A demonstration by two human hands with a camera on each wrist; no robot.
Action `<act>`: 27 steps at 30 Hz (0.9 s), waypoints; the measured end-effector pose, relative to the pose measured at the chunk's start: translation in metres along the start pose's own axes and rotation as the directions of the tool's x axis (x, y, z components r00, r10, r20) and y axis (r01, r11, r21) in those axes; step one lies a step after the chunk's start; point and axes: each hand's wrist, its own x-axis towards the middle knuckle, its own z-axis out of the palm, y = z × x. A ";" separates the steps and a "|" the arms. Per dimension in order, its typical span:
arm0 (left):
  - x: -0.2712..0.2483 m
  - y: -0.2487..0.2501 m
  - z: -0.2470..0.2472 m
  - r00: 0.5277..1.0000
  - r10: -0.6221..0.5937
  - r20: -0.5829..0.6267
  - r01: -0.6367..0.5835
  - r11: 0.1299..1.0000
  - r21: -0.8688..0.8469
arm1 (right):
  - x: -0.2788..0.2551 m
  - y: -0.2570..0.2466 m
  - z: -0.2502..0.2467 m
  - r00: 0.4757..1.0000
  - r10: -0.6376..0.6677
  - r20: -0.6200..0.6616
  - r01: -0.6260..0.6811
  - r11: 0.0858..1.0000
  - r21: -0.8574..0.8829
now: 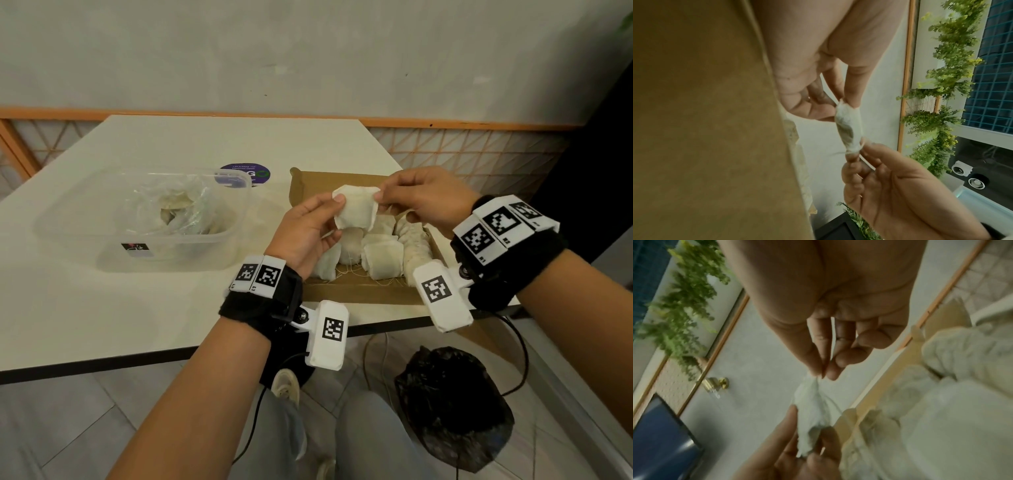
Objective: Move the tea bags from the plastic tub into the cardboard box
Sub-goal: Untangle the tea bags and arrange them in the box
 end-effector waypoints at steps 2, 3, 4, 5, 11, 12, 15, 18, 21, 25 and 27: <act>0.000 0.000 0.001 1.000 0.006 -0.011 -0.006 1.000 0.031 | -0.001 0.000 -0.003 0.999 -0.023 -0.042 0.019 0.995 -0.101; 0.000 0.000 0.002 1.000 0.007 -0.011 -0.006 0.998 0.055 | -0.001 -0.001 -0.002 0.999 -0.045 -0.029 0.040 0.990 -0.132; -0.001 -0.001 0.003 1.000 0.005 -0.008 -0.005 0.996 0.085 | -0.002 -0.001 -0.001 0.998 -0.065 0.008 0.066 0.986 -0.151; -0.001 -0.001 0.004 1.000 0.004 -0.002 -0.004 0.993 0.116 | -0.003 -0.002 0.002 0.995 -0.080 0.061 0.089 0.980 -0.177; -0.003 0.000 0.008 1.000 0.002 -0.008 -0.001 0.987 0.160 | -0.004 0.000 -0.006 0.995 -0.094 0.044 0.103 0.925 -0.365; -0.003 0.001 0.007 1.000 0.010 -0.014 -0.008 0.991 0.136 | -0.004 0.002 -0.011 0.996 -0.069 0.052 0.084 0.907 -0.413; -0.003 0.002 0.004 0.999 0.028 -0.022 -0.027 0.999 0.038 | -0.011 0.008 -0.018 0.971 0.112 0.213 0.024 0.837 -0.547; -0.003 0.003 0.002 0.995 0.072 -0.068 -0.077 0.994 -0.077 | -0.018 0.018 -0.013 0.937 0.198 0.287 -0.015 0.845 -0.535; -0.004 0.006 -0.004 0.963 0.170 -0.211 -0.199 0.972 -0.125 | -0.013 0.025 -0.005 0.953 0.192 0.236 -0.038 0.845 -0.534; -0.006 0.008 -0.010 0.882 0.339 -0.327 -0.284 0.937 0.205 | -0.003 0.036 0.004 0.969 0.179 0.169 -0.061 0.839 -0.541; -0.005 0.006 -0.015 0.867 0.362 -0.343 -0.256 0.914 0.316 | 0.000 0.040 0.006 0.977 0.161 0.142 -0.051 0.816 -0.576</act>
